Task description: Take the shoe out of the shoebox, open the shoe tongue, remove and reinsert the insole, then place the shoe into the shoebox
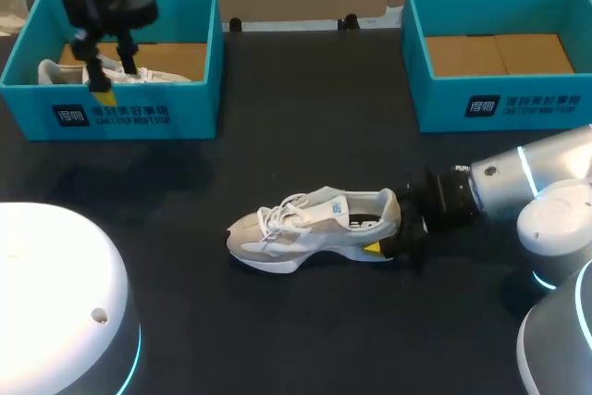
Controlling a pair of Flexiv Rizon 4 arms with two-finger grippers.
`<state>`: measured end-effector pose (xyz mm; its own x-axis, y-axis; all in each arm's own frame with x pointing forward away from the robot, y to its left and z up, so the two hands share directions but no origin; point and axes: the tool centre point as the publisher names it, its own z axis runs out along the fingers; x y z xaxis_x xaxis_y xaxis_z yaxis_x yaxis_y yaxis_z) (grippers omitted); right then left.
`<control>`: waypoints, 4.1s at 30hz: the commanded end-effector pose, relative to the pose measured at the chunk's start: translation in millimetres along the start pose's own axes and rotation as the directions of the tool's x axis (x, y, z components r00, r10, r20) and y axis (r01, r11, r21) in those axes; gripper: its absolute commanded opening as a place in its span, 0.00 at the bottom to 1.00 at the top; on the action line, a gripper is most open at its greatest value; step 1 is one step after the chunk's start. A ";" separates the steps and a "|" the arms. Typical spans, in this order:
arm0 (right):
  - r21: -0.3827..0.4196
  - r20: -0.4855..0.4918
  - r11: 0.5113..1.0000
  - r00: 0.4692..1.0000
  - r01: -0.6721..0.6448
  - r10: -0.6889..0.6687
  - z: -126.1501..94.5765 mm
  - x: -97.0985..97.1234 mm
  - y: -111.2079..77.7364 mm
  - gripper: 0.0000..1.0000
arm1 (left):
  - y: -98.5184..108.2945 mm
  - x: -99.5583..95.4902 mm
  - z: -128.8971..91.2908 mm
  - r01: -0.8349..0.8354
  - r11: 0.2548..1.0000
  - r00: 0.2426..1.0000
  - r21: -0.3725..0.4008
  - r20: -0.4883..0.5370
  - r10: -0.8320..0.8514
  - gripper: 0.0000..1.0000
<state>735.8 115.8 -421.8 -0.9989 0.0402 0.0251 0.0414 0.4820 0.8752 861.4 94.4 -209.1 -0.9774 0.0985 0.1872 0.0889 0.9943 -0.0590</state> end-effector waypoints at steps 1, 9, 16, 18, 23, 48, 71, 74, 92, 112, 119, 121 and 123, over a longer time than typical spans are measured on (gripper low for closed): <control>0.003 0.001 1.000 1.000 -0.001 0.001 2.0 -2.2 -1.7 0.00 | -21.7 7.5 9.6 0.463 0.886 0.883 0.043 -0.109 -0.456 1.00; 0.003 0.001 1.000 1.000 -0.001 0.001 2.0 -2.2 -1.7 0.00 | -26.9 9.4 13.0 0.452 0.890 0.887 0.059 -0.135 -0.441 1.00; 0.003 0.001 1.000 1.000 -0.001 0.001 2.0 -2.2 -1.7 0.00 | -26.9 9.4 13.0 0.452 0.890 0.887 0.059 -0.135 -0.441 1.00; 0.003 0.001 1.000 1.000 -0.001 0.001 2.0 -2.2 -1.7 0.00 | -26.9 9.4 13.0 0.452 0.890 0.887 0.059 -0.135 -0.441 1.00; 0.003 0.001 1.000 1.000 -0.001 0.001 2.0 -2.2 -1.7 0.00 | -42.0 35.2 22.1 0.619 0.779 0.785 0.102 -0.074 -0.614 1.00; 0.003 0.001 1.000 1.000 -0.001 0.001 2.0 -2.2 -1.7 0.00 | -121.9 92.6 43.8 0.947 0.321 0.316 -0.014 -0.123 -0.941 1.00; 0.003 0.001 1.000 1.000 -0.001 0.001 2.0 -2.2 -1.7 0.00 | -220.9 104.6 82.2 0.981 0.047 0.059 0.190 -0.056 -0.997 1.00; 0.003 0.001 1.000 1.000 -0.001 0.001 2.0 -2.2 -1.7 0.00 | -236.7 107.3 87.6 0.979 0.066 0.077 0.191 -0.052 -0.996 1.00; 0.003 0.001 1.000 1.000 -0.001 0.001 2.0 -2.2 -1.7 0.00 | -298.1 108.1 121.7 0.971 0.123 0.126 0.205 -0.002 -0.992 1.00; 0.003 0.001 1.000 1.000 -0.001 0.001 2.0 -2.2 -1.7 0.00 | -298.1 108.1 121.7 0.971 0.123 0.126 0.205 -0.002 -0.992 1.00; 0.003 0.001 1.000 1.000 -0.001 0.001 2.0 -2.2 -1.7 0.00 | -307.1 103.5 131.4 0.970 0.092 0.091 0.226 0.016 -0.996 1.00; 0.003 0.001 1.000 1.000 -0.001 0.001 2.0 -2.2 -1.7 0.00 | -310.2 101.2 135.4 0.971 0.095 0.094 0.221 0.015 -0.995 1.00; 0.003 0.001 1.000 1.000 -0.001 0.001 2.0 -2.2 -1.7 0.00 | -312.9 98.2 139.8 0.972 0.096 0.093 0.217 0.022 -0.995 1.00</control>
<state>736.0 115.9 -421.9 -0.9989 0.0403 0.0251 0.0415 0.4820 0.8752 706.9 -201.7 -299.9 -0.1858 -0.9804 0.0659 -0.9821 0.1832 -0.0446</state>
